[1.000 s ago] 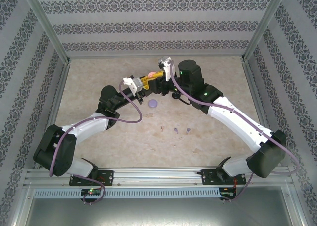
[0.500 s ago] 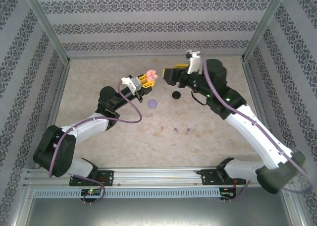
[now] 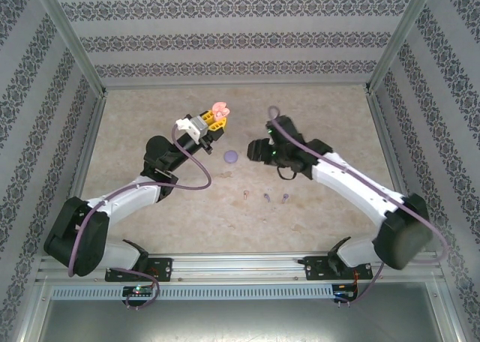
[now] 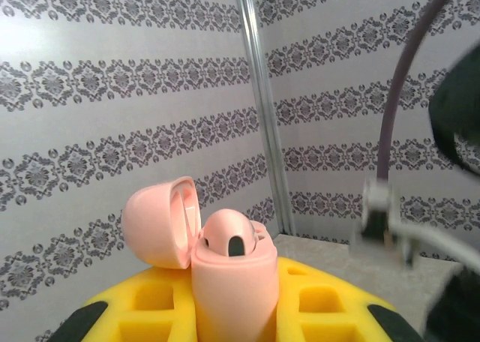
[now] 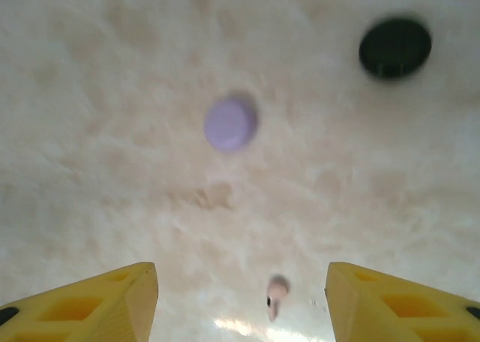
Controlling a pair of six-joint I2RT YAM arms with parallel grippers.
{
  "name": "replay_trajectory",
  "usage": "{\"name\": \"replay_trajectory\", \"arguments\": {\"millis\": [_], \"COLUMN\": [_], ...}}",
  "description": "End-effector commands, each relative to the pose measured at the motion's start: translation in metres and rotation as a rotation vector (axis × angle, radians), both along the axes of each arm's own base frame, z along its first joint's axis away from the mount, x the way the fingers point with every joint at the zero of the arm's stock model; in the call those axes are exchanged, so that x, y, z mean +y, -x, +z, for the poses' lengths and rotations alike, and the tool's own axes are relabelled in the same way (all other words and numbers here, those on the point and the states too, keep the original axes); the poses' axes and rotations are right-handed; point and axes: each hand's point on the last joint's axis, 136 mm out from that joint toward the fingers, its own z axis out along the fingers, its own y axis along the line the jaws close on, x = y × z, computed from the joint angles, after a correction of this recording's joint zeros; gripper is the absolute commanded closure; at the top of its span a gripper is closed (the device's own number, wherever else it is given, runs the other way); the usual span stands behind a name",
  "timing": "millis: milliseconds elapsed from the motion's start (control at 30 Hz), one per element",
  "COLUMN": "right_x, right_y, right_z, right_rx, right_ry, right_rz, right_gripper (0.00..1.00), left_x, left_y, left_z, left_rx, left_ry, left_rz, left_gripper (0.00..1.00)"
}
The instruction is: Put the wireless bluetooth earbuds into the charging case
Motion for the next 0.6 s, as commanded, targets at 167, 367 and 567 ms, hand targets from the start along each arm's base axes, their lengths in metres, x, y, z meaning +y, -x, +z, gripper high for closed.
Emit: {"name": "replay_trajectory", "arguments": {"millis": [167, 367, 567], "right_x": [0.020, 0.032, 0.033], "right_y": [0.027, 0.039, 0.042], "right_z": [-0.078, -0.109, -0.128], "right_rx": [0.207, 0.262, 0.293], "right_ry": [0.211, 0.290, 0.332], "right_rz": [-0.079, -0.086, -0.102], "right_gripper": [0.47, 0.54, 0.58], "left_x": [0.025, 0.033, 0.036], "left_y": [0.008, 0.011, 0.012], "left_z": [0.022, 0.025, 0.026], "left_rx": [-0.085, -0.096, -0.102], "left_ry": [0.049, 0.063, 0.069], "left_rz": [0.074, 0.088, 0.088], "left_gripper": [1.00, 1.00, 1.00]}}
